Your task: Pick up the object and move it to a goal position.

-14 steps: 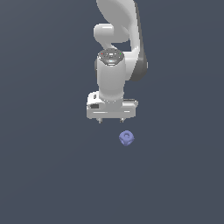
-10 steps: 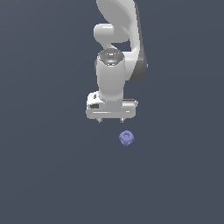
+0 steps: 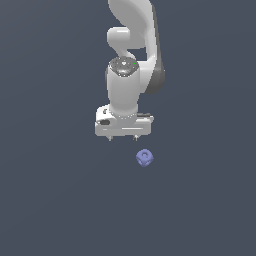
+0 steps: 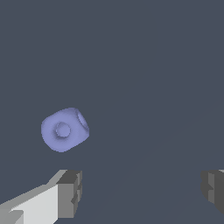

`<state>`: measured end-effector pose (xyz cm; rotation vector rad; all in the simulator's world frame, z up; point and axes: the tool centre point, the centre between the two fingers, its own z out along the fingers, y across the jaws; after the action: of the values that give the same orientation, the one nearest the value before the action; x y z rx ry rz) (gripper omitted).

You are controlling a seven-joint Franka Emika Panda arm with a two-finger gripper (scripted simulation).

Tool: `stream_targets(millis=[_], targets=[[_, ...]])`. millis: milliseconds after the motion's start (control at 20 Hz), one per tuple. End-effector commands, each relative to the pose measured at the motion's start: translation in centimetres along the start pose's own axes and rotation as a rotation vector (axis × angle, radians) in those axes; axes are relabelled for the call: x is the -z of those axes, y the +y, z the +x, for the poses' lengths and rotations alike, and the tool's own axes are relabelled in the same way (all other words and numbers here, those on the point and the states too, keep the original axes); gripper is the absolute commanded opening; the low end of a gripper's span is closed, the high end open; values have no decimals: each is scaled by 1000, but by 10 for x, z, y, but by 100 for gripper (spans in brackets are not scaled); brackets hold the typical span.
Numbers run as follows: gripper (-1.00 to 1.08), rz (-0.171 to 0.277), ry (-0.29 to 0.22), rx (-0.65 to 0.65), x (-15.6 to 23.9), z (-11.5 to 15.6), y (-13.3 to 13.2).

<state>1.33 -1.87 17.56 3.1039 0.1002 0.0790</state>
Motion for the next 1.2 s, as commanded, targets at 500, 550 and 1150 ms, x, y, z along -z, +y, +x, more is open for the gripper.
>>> stream_targets(millis=[500, 550, 1150], targets=[[100, 8, -14, 148, -24, 8, -28], [100, 9, -17, 174, -29, 9, -33], [100, 42, -38, 457, -77, 17, -92]])
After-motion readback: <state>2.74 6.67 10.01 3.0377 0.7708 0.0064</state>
